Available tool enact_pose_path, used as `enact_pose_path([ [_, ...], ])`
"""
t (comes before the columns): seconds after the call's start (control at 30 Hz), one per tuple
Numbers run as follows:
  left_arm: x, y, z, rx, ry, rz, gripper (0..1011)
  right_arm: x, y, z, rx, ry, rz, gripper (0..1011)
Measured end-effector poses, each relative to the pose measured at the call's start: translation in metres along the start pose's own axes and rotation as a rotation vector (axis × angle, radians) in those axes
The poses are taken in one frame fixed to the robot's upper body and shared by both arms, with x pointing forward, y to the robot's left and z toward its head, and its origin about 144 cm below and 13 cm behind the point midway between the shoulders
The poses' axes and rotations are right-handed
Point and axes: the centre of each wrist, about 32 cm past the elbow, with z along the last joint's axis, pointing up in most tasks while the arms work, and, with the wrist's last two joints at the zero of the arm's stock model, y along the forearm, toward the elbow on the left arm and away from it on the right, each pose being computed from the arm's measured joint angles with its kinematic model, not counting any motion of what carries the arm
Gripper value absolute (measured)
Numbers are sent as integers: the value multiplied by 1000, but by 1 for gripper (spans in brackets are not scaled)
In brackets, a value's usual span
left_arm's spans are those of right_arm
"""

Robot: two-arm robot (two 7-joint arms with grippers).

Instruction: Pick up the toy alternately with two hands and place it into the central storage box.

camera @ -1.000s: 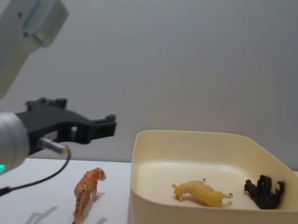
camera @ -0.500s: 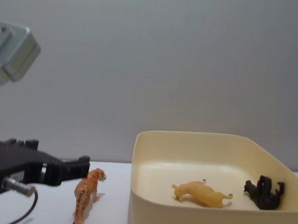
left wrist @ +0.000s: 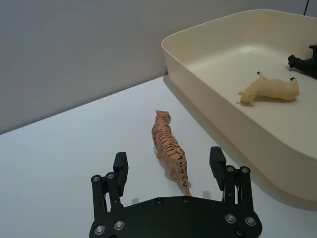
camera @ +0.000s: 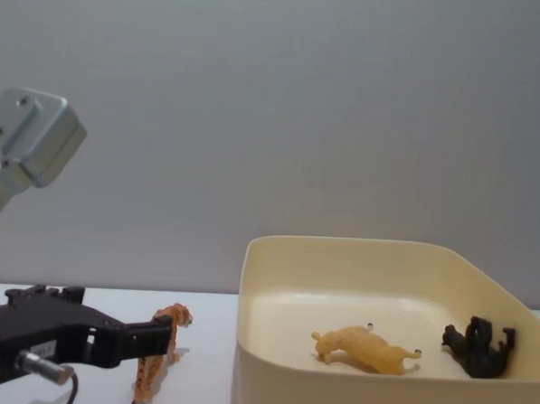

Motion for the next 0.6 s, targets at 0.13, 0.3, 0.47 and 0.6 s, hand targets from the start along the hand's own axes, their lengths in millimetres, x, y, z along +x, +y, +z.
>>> enact_pose_path([
  [0.13, 2, -7, -1, -2, 6, -21, 1001, 0, 0, 0, 0, 0, -1, 1001],
  [0.3, 3, -13, -1, 4, 11, -39, 1001, 0, 0, 0, 0, 0, -1, 1001],
  [0.47, 4, -19, -1, 19, 13, -53, 1001, 0, 0, 0, 0, 0, -1, 1001],
  [0.6, 6, -26, -2, 32, 16, -58, 1001, 0, 0, 0, 0, 0, -1, 1001],
])
